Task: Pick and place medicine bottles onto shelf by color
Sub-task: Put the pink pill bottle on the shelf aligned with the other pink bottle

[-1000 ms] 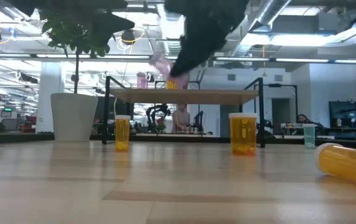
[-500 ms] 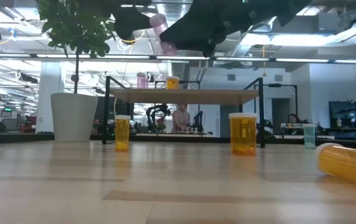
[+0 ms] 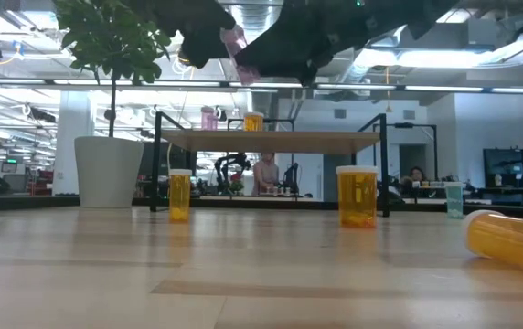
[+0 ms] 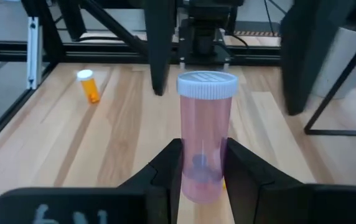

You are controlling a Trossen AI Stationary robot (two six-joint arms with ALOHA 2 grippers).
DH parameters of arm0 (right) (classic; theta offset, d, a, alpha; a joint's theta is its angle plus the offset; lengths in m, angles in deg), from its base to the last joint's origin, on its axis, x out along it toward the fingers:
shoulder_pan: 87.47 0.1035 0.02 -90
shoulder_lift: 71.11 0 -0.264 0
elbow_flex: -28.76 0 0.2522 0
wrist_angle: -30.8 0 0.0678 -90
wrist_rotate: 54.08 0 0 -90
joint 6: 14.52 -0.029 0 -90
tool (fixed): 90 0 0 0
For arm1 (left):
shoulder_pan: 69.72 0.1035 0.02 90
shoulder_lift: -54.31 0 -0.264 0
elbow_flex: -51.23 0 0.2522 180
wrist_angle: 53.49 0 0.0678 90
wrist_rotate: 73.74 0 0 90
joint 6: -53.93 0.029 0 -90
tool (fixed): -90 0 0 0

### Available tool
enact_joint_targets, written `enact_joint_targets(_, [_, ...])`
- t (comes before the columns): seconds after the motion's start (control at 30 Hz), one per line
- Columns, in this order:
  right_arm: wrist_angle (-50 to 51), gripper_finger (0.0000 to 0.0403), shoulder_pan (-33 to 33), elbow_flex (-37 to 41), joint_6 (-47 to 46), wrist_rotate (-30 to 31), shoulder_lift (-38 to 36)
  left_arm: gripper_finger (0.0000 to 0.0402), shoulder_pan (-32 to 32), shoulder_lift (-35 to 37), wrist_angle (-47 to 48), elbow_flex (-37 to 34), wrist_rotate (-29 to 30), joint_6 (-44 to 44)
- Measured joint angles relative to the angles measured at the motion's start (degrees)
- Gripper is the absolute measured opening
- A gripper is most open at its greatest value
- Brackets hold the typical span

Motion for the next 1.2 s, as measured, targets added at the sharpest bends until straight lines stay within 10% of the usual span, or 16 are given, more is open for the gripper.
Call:
enact_joint_targets(0.97, [-0.7,0.0116,-0.3,0.0,-1.7,0.4,0.0,0.0101,-0.1,-0.2,0.3,0.0,1.2,1.7])
enact_joint_targets(1.2, [-1.4,0.0186,-0.3,-0.1,-3.3,0.4,0.0,0.0108,0.0,-0.2,0.5,-0.1,1.8,1.8])
